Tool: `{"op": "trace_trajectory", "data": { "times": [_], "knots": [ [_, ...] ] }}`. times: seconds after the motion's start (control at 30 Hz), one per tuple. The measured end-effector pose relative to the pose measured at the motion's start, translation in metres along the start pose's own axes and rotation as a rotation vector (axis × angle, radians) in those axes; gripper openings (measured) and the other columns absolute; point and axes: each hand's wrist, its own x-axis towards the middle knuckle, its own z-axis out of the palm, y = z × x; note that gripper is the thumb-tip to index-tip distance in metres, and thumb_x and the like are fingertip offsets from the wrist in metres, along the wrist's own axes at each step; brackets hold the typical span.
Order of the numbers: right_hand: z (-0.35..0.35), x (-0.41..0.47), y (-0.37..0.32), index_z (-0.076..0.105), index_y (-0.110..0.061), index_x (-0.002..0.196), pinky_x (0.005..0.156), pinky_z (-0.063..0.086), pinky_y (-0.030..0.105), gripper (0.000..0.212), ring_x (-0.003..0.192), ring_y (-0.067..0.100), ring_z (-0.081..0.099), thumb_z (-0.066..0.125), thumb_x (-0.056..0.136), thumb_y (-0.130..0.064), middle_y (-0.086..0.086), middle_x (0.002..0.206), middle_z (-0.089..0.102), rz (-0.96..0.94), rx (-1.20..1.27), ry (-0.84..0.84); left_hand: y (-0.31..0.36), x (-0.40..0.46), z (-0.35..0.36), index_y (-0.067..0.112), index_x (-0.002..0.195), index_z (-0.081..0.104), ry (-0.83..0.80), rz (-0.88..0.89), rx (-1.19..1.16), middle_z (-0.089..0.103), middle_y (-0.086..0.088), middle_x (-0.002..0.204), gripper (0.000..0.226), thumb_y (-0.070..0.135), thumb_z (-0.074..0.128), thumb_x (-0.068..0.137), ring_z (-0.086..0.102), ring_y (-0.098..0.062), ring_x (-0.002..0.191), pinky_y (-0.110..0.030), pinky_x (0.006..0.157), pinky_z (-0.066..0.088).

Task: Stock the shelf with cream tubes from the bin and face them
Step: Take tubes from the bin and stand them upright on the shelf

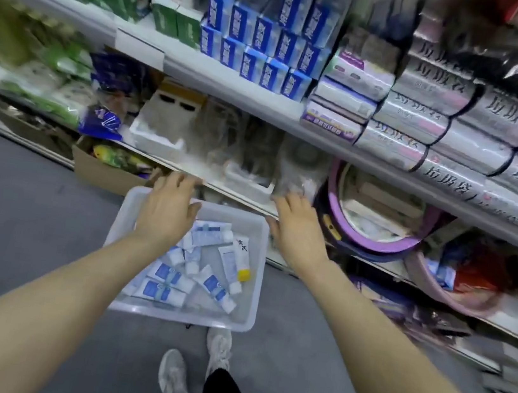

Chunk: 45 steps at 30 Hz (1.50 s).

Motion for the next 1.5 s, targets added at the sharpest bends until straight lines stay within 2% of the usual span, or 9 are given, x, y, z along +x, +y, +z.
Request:
{"op": "trace_trajectory", "data": {
  "times": [0.13, 0.23, 0.5, 0.67, 0.83, 1.07, 1.3, 1.43, 1.5],
  "knots": [
    [0.079, -0.008, -0.008, 0.057, -0.002, 0.121, 0.083, 0.049, 0.045, 0.040, 0.095, 0.042, 0.056, 0.066, 0.085, -0.015, 0.021, 0.113, 0.056, 0.025, 0.120, -0.238, -0.046, -0.029, 0.056, 0.012, 0.127, 0.055, -0.165, -0.172, -0.007, 0.056, -0.013, 0.121, 0.043, 0.017, 0.066, 0.085, 0.052, -0.037, 0.108, -0.046, 0.087, 0.046],
    [0.122, -0.006, -0.012, 0.045, -0.003, 0.136, 0.094, 0.038, 0.038, 0.044, 0.111, 0.039, 0.049, 0.053, 0.095, -0.016, 0.020, 0.127, 0.048, 0.053, 0.134, -0.383, -0.071, -0.041, 0.092, 0.013, 0.130, 0.054, -0.250, -0.251, -0.001, 0.055, -0.011, 0.127, 0.044, 0.018, 0.064, 0.087, 0.051, -0.036, 0.112, -0.044, 0.092, 0.044],
    [0.232, 0.003, -0.013, 0.013, -0.009, 0.151, 0.101, 0.033, 0.034, 0.063, 0.120, 0.033, 0.043, 0.045, 0.098, -0.020, 0.019, 0.141, 0.036, 0.166, 0.079, -0.681, -0.122, -0.025, 0.173, 0.004, 0.133, 0.050, -0.293, -0.304, -0.046, 0.050, -0.016, 0.135, 0.049, 0.007, 0.062, 0.086, 0.046, -0.038, 0.123, -0.045, 0.098, 0.040],
    [0.274, 0.016, -0.009, 0.003, -0.004, 0.151, 0.103, 0.032, 0.035, 0.065, 0.128, 0.033, 0.035, 0.041, 0.100, -0.016, 0.021, 0.146, 0.029, 0.036, -0.100, -0.710, -0.151, 0.006, 0.216, 0.003, 0.142, 0.038, -0.269, -0.292, -0.044, 0.034, -0.019, 0.149, 0.062, 0.003, 0.061, 0.085, 0.033, -0.036, 0.136, -0.042, 0.111, 0.028],
    [0.314, 0.023, -0.004, 0.001, -0.008, 0.151, 0.090, 0.041, 0.034, 0.081, 0.108, 0.032, 0.049, 0.051, 0.087, -0.010, 0.024, 0.137, 0.034, 0.031, -0.236, -0.742, -0.169, 0.033, 0.247, 0.004, 0.149, 0.022, -0.262, -0.281, -0.004, 0.021, -0.015, 0.156, 0.072, 0.005, 0.059, 0.087, 0.019, -0.031, 0.143, -0.041, 0.116, 0.021],
    [0.329, 0.028, -0.007, 0.003, -0.010, 0.150, 0.095, 0.040, 0.037, 0.083, 0.108, 0.035, 0.047, 0.052, 0.084, -0.002, 0.022, 0.133, 0.034, 0.122, -0.235, -0.716, -0.173, 0.050, 0.265, 0.009, 0.135, 0.047, -0.191, -0.282, 0.142, 0.044, -0.020, 0.132, 0.048, 0.019, 0.060, 0.090, 0.037, -0.040, 0.122, -0.048, 0.108, 0.033],
    [0.331, 0.025, -0.010, -0.006, -0.007, 0.150, 0.108, 0.030, 0.036, 0.099, 0.118, 0.033, 0.042, 0.064, 0.081, -0.023, 0.021, 0.133, 0.036, 0.286, -0.155, -0.750, -0.177, 0.046, 0.273, 0.016, 0.129, 0.043, -0.341, -0.180, 0.239, 0.042, -0.010, 0.142, 0.050, 0.009, 0.062, 0.083, 0.028, -0.031, 0.137, -0.044, 0.114, 0.021],
    [0.319, 0.018, -0.018, 0.000, -0.009, 0.149, 0.099, 0.038, 0.035, 0.099, 0.109, 0.031, 0.050, 0.066, 0.077, -0.025, 0.014, 0.119, 0.053, 0.323, -0.079, -0.800, -0.174, 0.047, 0.265, 0.020, 0.131, 0.044, -0.352, -0.115, 0.298, 0.050, -0.007, 0.133, 0.047, 0.017, 0.060, 0.087, 0.038, -0.030, 0.129, -0.043, 0.114, 0.021],
    [0.311, 0.014, -0.025, 0.015, -0.012, 0.142, 0.088, 0.042, 0.036, 0.082, 0.105, 0.031, 0.054, 0.065, 0.078, -0.022, 0.011, 0.110, 0.060, 0.349, 0.021, -0.825, -0.169, 0.043, 0.254, 0.019, 0.129, 0.047, -0.358, -0.101, 0.307, 0.055, -0.011, 0.126, 0.038, 0.029, 0.052, 0.094, 0.043, -0.032, 0.124, -0.044, 0.111, 0.024]
  ]
}}
